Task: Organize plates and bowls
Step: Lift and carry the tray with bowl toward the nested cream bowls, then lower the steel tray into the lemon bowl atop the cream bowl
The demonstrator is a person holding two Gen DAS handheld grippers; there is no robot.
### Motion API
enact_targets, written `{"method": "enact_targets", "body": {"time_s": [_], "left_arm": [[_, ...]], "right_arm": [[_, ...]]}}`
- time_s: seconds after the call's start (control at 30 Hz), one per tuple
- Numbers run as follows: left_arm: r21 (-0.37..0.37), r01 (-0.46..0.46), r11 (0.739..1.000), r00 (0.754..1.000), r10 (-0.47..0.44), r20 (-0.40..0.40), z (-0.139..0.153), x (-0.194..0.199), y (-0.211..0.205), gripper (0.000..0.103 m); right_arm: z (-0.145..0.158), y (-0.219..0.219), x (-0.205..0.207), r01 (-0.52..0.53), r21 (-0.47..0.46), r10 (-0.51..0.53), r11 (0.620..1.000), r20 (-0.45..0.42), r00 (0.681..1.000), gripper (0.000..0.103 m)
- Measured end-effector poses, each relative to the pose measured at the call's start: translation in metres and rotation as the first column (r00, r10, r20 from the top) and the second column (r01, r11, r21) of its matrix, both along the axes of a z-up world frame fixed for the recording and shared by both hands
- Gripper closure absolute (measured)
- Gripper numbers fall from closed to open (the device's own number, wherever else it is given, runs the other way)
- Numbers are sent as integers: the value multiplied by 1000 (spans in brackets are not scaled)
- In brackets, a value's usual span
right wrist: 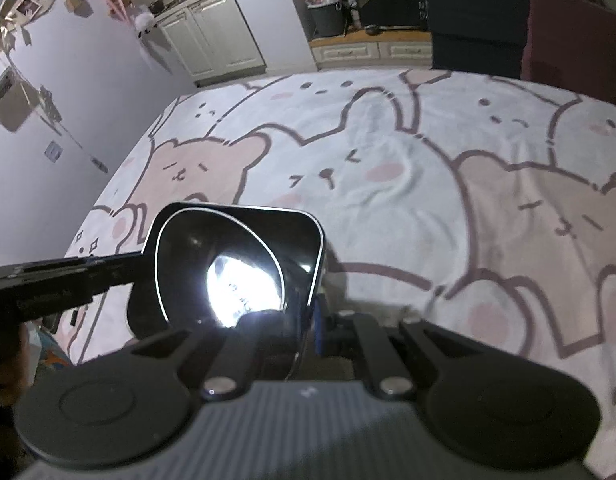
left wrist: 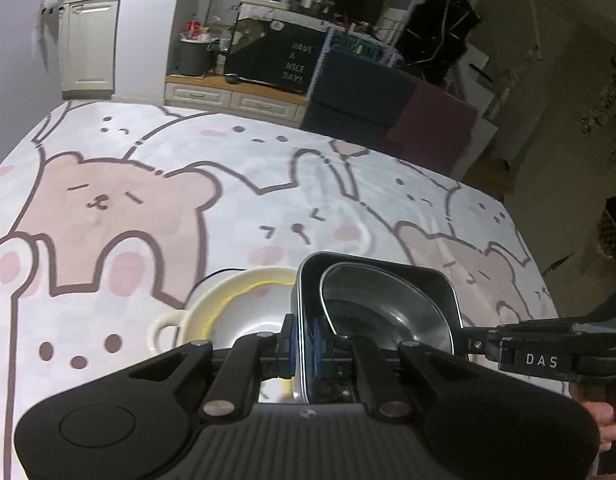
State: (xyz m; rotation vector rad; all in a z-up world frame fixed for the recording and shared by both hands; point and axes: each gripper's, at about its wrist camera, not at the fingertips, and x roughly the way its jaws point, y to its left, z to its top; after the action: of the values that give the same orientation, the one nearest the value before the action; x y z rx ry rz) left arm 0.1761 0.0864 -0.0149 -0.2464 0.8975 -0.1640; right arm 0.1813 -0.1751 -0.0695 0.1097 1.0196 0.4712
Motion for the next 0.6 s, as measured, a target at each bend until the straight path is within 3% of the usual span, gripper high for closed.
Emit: {"method": "enact_targets", "body": {"time_s": [0.6], "left_arm": [[-9,-60,998,996,59,-70,-32,16,50,96]], "right_arm": [[-29,64,21,-53,-29,49,998,-117,992,94]]}}
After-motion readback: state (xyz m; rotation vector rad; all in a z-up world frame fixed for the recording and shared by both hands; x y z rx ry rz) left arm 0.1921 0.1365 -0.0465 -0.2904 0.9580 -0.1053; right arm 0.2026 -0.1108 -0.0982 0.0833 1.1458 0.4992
